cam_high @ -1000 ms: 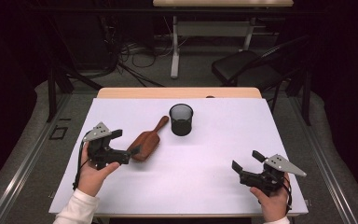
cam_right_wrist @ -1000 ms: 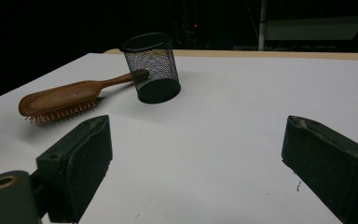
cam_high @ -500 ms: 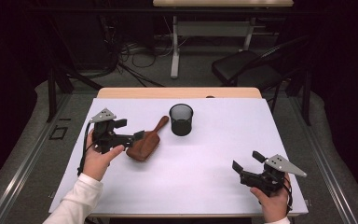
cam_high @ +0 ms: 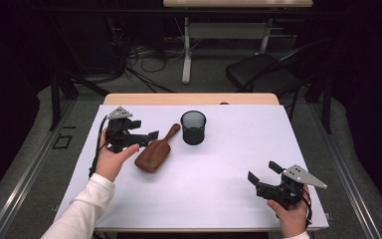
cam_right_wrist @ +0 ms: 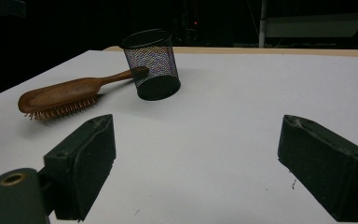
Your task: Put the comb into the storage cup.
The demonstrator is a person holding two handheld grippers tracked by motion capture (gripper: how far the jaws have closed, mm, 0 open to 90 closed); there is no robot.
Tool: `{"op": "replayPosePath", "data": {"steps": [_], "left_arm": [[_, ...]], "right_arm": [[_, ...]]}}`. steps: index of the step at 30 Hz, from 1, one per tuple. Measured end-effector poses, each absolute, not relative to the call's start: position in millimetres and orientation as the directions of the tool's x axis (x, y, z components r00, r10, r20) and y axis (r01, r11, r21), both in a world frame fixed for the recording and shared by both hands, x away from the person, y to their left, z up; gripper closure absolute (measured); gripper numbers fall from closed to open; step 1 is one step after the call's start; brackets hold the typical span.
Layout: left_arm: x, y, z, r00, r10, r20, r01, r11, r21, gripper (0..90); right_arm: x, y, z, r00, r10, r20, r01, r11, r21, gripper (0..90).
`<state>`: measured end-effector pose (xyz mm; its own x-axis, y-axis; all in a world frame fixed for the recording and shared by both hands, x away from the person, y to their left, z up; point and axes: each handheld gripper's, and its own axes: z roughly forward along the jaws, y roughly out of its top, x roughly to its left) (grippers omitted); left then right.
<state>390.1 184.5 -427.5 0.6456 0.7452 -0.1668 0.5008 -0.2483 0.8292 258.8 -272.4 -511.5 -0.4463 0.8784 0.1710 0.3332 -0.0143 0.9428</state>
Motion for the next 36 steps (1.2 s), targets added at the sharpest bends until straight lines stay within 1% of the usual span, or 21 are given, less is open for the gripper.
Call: {"op": "replayPosePath", "data": {"steps": [3,5,7,8,9,12,14,16,20,24,28,31,36], "left_arm": [[395,181,-427,0.642,0.747,-0.170,0.509,-0.250,0.824,18.1],[398,179,-427,0.643,0.747,-0.169,0.515,-0.259,0.817,22.4],[401,176,-427,0.637,0.753,-0.164,0.523,-0.266,0.810,24.6],[402,175,-427,0.635,0.755,-0.163,0.526,-0.269,0.807,28.0],[403,174,-427,0.633,0.757,-0.161,0.530,-0.272,0.803,28.0],[407,170,-427,0.631,0.760,-0.157,0.534,-0.279,0.798,34.2],[409,168,-427,0.628,0.761,-0.160,0.542,-0.280,0.792,36.6],[412,166,-427,0.628,0.762,-0.160,0.543,-0.282,0.791,42.4],[418,162,-428,0.624,0.767,-0.150,0.548,-0.293,0.783,46.7],[426,158,-430,0.610,0.777,-0.154,0.566,-0.292,0.771,50.1],[434,154,-433,0.604,0.785,-0.136,0.573,-0.310,0.758,51.7],[438,150,-436,0.597,0.794,-0.116,0.577,-0.325,0.750,51.0],[445,142,-444,0.565,0.821,-0.087,0.595,-0.332,0.732,47.1]], "right_arm": [[259,-273,-512,-0.447,0.878,0.173,0.336,-0.015,0.942,11.2],[259,-273,-512,-0.446,0.878,0.173,0.334,-0.016,0.943,11.4],[259,-273,-512,-0.445,0.879,0.172,0.334,-0.015,0.942,11.4],[259,-273,-512,-0.445,0.879,0.171,0.336,-0.013,0.942,11.6],[259,-273,-512,-0.445,0.879,0.171,0.336,-0.013,0.942,11.6],[259,-273,-512,-0.445,0.879,0.169,0.334,-0.011,0.942,11.8],[259,-273,-512,-0.444,0.880,0.170,0.334,-0.013,0.942,12.0],[259,-273,-512,-0.443,0.880,0.170,0.338,-0.012,0.941,12.1],[259,-273,-513,-0.440,0.880,0.179,0.342,-0.020,0.940,12.3],[259,-273,-513,-0.442,0.880,0.175,0.342,-0.016,0.940,12.4],[259,-273,-513,-0.443,0.880,0.173,0.341,-0.014,0.940,12.4],[260,-273,-513,-0.443,0.879,0.177,0.342,-0.017,0.940,12.4],[260,-274,-514,-0.444,0.879,0.176,0.343,-0.015,0.939,12.7]]}}
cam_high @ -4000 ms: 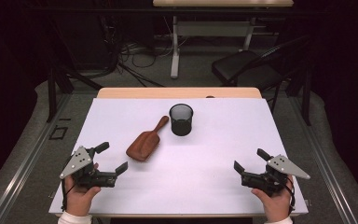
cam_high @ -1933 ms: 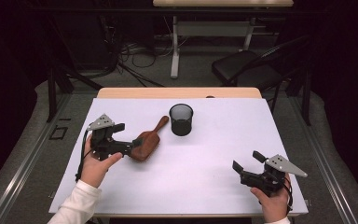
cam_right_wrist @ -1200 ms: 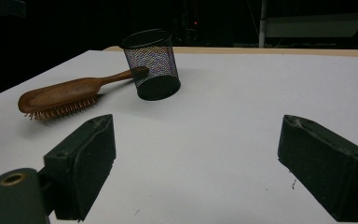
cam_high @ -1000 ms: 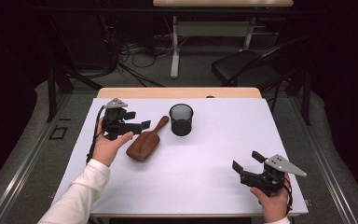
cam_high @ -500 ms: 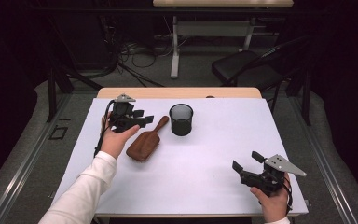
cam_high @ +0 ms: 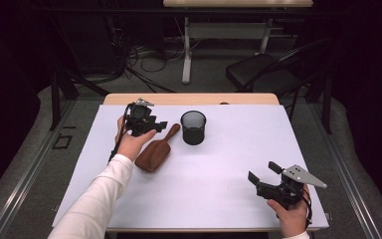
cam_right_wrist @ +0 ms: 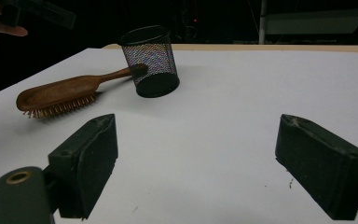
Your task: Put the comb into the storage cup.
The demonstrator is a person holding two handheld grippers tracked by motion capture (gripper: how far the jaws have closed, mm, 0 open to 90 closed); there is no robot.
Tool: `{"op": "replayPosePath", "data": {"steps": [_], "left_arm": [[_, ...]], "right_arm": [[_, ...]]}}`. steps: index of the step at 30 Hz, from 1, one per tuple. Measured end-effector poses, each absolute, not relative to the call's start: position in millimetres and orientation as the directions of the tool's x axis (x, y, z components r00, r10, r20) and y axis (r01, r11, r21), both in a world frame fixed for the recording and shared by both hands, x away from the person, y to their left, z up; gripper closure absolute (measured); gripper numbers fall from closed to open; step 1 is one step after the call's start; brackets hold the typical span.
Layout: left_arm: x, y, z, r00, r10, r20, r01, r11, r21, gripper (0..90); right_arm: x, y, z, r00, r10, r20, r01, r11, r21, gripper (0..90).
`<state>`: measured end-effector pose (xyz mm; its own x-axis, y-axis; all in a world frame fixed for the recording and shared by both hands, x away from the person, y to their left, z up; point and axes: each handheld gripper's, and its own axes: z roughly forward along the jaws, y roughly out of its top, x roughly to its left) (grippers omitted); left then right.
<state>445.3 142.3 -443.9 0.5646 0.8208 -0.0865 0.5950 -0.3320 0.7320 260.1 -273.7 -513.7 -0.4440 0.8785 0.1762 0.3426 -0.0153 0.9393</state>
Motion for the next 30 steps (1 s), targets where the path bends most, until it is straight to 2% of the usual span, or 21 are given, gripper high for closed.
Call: {"op": "replayPosePath", "data": {"steps": [5,9,23,30], "left_arm": [[454,140,-453,0.551,0.828,-0.103,0.633,-0.334,0.699,47.4],[459,139,-458,0.557,0.821,-0.126,0.649,-0.335,0.682,55.8],[473,129,-479,0.534,0.835,-0.130,0.703,-0.354,0.617,66.9],[478,123,-487,0.532,0.835,-0.144,0.710,-0.346,0.614,82.6]], "right_arm": [[260,-274,-514,-0.445,0.878,0.177,0.344,-0.015,0.939,13.0],[261,-274,-514,-0.444,0.878,0.176,0.344,-0.014,0.939,13.2],[262,-275,-516,-0.443,0.878,0.180,0.350,-0.016,0.937,13.9],[262,-276,-517,-0.440,0.878,0.189,0.355,-0.024,0.935,13.9]]}}
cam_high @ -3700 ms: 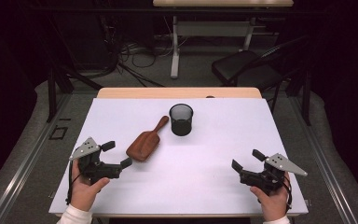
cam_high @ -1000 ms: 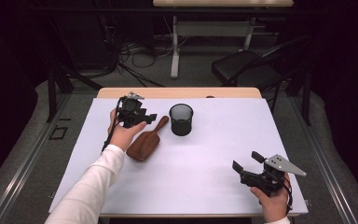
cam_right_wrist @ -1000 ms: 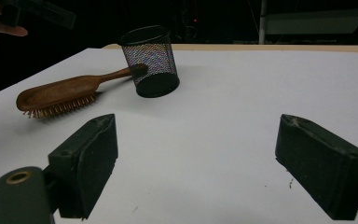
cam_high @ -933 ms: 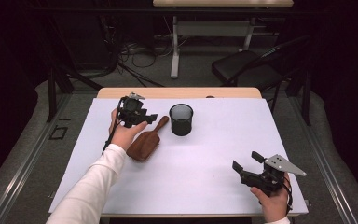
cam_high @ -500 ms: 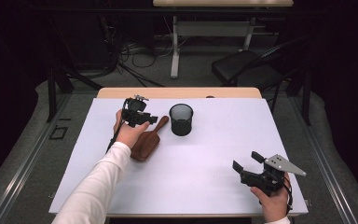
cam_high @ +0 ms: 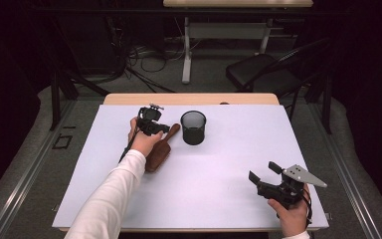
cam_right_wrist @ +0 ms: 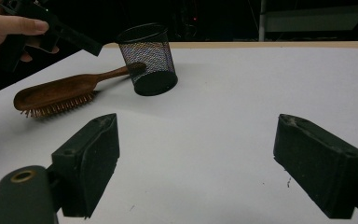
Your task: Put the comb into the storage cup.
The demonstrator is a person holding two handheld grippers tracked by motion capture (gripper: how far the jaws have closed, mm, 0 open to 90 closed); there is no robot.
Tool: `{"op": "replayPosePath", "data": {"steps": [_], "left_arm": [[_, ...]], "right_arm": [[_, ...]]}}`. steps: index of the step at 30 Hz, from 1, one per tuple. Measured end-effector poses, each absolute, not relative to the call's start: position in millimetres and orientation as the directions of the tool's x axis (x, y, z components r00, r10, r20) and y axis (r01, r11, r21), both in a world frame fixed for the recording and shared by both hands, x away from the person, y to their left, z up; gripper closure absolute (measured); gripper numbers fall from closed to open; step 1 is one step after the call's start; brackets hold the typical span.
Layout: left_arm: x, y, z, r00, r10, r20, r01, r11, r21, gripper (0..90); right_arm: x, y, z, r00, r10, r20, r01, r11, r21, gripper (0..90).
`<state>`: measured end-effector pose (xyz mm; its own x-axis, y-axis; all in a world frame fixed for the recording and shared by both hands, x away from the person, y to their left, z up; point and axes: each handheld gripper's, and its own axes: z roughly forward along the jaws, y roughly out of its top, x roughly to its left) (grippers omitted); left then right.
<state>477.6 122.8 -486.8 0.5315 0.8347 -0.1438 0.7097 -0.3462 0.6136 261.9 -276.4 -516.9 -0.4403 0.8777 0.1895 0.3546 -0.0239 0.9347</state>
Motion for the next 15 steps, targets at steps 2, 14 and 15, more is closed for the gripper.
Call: {"op": "replayPosePath", "data": {"steps": [2,14,15], "left_arm": [[479,121,-489,0.537,0.832,-0.140,0.707,-0.353,0.613,87.8],[491,111,-502,0.511,0.850,-0.130,0.750,-0.366,0.551,90.0],[492,110,-503,0.508,0.852,-0.128,0.752,-0.365,0.549,90.0]], "right_arm": [[262,-277,-517,-0.440,0.878,0.187,0.352,-0.023,0.936,14.0],[263,-277,-518,-0.442,0.875,0.198,0.358,-0.030,0.933,14.1],[263,-277,-518,-0.442,0.875,0.198,0.359,-0.029,0.933,14.1]]}}
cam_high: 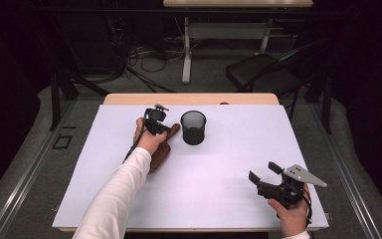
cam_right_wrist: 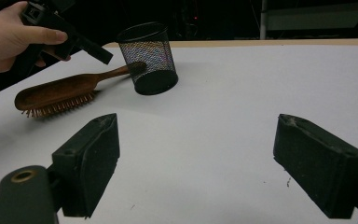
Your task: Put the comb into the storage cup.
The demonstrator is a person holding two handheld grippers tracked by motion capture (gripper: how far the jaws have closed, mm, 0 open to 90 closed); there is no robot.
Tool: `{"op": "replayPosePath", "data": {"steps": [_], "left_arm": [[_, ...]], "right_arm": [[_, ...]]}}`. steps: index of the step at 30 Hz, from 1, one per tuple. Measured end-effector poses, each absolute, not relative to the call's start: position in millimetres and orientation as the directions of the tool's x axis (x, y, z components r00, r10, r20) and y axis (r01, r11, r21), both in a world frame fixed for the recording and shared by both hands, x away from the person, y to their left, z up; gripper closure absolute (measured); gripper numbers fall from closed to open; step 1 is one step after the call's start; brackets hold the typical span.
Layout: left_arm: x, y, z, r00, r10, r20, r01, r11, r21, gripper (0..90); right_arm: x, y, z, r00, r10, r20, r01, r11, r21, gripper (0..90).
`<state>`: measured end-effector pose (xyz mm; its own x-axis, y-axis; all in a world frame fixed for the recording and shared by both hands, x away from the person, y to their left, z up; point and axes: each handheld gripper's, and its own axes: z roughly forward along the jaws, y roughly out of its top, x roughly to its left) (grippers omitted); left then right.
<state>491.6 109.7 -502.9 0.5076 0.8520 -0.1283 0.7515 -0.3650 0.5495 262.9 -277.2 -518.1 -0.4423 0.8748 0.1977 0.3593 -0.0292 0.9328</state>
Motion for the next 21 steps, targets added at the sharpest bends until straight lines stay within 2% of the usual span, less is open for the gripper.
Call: {"op": "replayPosePath", "data": {"steps": [5,21], "left_arm": [[494,103,-509,0.508,0.849,-0.145,0.767,-0.369,0.525,90.0],[503,101,-518,0.483,0.867,-0.123,0.793,-0.374,0.481,90.0]], "right_arm": [[263,-278,-518,-0.443,0.875,0.195,0.357,-0.028,0.934,14.1],[263,-279,-518,-0.440,0.875,0.201,0.358,-0.034,0.933,14.3]]}}
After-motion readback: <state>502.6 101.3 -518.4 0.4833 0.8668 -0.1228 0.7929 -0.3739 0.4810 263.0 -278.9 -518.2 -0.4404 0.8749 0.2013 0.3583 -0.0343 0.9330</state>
